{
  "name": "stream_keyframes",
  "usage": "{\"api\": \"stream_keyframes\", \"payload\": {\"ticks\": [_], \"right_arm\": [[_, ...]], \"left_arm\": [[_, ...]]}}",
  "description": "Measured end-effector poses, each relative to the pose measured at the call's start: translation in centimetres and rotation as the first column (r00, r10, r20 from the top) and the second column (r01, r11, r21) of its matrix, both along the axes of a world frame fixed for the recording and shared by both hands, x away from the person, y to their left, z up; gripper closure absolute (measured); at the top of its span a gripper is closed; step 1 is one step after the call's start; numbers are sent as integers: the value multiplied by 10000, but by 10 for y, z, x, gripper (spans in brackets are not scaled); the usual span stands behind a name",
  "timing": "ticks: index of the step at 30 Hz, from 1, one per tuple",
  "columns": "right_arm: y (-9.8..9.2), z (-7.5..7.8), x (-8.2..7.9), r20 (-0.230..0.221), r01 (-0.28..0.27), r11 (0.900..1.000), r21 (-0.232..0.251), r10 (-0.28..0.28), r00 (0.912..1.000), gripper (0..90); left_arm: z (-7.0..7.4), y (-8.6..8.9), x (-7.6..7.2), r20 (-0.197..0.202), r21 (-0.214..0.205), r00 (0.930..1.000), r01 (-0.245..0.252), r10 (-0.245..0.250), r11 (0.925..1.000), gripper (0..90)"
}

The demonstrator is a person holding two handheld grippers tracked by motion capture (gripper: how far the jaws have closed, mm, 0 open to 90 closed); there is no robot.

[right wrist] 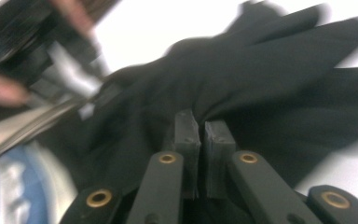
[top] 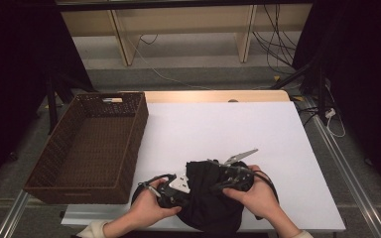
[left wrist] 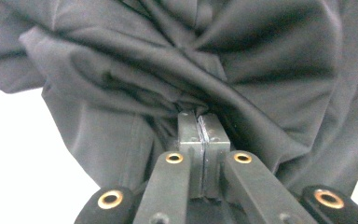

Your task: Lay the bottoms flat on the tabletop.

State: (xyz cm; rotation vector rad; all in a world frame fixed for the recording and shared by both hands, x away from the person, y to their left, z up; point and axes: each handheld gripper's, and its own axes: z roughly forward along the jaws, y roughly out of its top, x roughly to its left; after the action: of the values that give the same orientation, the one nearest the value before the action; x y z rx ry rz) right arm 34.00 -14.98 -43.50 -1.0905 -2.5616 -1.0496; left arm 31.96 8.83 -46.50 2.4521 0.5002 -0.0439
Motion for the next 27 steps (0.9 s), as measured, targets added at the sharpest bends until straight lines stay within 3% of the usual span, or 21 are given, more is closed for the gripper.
{"api": "stream_keyframes", "payload": {"ticks": [4,7,10,13,15,18,20,24,27], "right_arm": [[22,-6,-14,-44,-1269,9918,-164,1268,9919,850],[30,-9,-19,-177,-1891,9812,-376,1885,9819,784],[22,-3,-13,264,-1345,9904,-303,1353,9904,672],[1,8,-1,1017,-99,9997,-220,121,9947,626],[-15,10,6,1339,876,9953,-414,-814,9876,616],[-31,0,14,1397,2051,9739,-968,-1908,9716,588],[-34,-12,17,1182,2118,9693,-1252,-1974,9732,564],[-26,-29,20,396,1680,9795,-1115,-1645,9856,521],[-18,-37,20,317,1462,9768,-1563,-1430,9892,536]], "left_arm": [[0,18,-6,13,9,9997,-259,259,9997,890],[-2,28,-7,20,54,9988,-493,493,9988,890],[-3,32,-7,0,139,9986,-536,537,9985,890],[-2,32,-7,19,206,9987,-507,507,9985,890],[-3,31,-7,34,300,9988,-488,487,9984,890],[-5,31,-7,-48,370,9987,-504,506,9980,888],[-5,30,-7,-42,380,9988,-485,487,9981,888],[-6,30,-7,-62,379,9988,-489,491,9981,886],[-7,29,-7,-3,411,9990,-438,439,9982,885]]}}
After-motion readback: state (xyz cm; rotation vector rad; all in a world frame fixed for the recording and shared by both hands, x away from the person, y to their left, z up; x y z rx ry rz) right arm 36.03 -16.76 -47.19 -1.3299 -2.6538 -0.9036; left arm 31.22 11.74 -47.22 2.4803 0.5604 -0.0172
